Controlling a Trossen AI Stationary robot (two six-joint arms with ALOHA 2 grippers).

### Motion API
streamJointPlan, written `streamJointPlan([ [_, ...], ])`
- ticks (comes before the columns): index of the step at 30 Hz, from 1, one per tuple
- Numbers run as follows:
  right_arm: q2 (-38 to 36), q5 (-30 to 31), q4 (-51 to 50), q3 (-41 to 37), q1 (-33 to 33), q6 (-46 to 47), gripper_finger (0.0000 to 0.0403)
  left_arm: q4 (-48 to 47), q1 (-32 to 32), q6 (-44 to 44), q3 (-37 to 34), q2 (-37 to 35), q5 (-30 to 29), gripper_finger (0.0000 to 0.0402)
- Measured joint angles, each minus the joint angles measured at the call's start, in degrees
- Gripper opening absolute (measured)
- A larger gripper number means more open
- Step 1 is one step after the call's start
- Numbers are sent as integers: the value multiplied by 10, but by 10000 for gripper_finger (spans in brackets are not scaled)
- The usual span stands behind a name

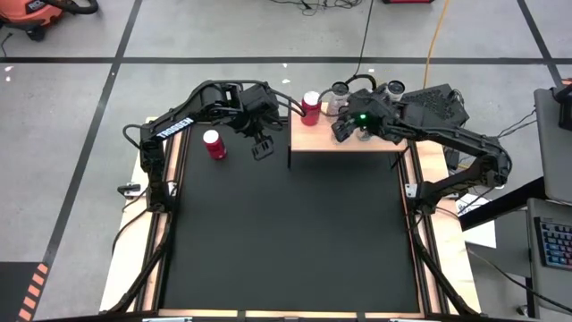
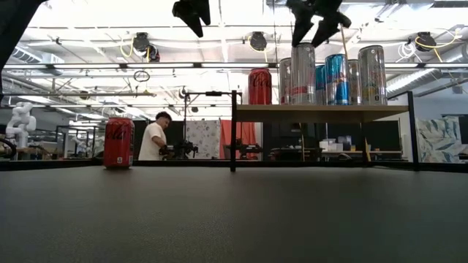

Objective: Place canned beverage on shelf
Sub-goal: Put the white-pink soda can on the shelf aligned with the other white-pink soda can

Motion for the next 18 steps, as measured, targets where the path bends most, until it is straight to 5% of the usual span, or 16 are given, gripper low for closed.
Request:
streamJointPlan([
  [14,-97,-27,44,1,0,-47,295,0,0,0,0,0,0,311],
  [18,-99,-92,65,1,-1,-75,295,0,0,0,0,0,0,311],
])
